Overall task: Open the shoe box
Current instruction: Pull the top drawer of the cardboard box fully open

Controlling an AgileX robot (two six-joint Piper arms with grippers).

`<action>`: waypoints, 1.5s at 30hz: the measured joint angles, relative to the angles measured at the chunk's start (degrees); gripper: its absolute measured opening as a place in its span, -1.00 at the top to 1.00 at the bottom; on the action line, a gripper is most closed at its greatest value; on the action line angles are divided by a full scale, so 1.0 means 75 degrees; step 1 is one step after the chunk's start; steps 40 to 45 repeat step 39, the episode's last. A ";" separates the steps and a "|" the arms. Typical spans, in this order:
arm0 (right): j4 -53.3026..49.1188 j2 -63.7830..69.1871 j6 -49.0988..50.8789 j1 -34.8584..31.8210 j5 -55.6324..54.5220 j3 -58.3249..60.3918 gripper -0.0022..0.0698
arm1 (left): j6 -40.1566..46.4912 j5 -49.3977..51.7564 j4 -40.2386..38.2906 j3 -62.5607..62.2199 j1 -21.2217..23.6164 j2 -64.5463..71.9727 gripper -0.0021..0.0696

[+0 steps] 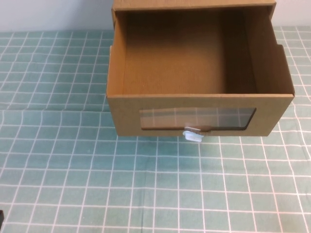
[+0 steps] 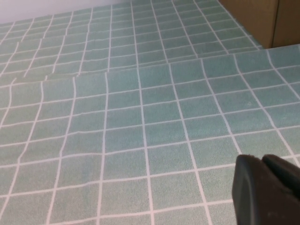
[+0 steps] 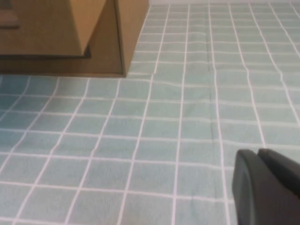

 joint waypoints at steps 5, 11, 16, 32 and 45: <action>0.0246 -0.0016 -0.0029 -0.0319 0.0582 0.0083 0.98 | 0.0000 0.0000 0.0000 0.0000 0.0017 -0.0012 0.96; 0.0129 -0.0016 -0.0034 -0.0736 0.0600 0.0083 0.98 | 0.0000 0.0000 0.0000 0.0000 0.0017 -0.0012 0.96; 0.0100 -0.0016 0.0078 -0.0845 0.0600 0.0083 0.98 | -0.0002 0.0000 0.0000 0.0000 0.0017 -0.0012 0.96; 0.0100 -0.0016 0.0124 -0.0857 0.0600 0.0083 0.98 | -0.0017 0.0000 0.0000 0.0000 0.0017 -0.0012 0.96; 0.0100 -0.0016 0.0124 -0.0857 0.0600 0.0083 0.98 | -0.0017 0.0000 0.0000 0.0000 0.0017 -0.0012 0.96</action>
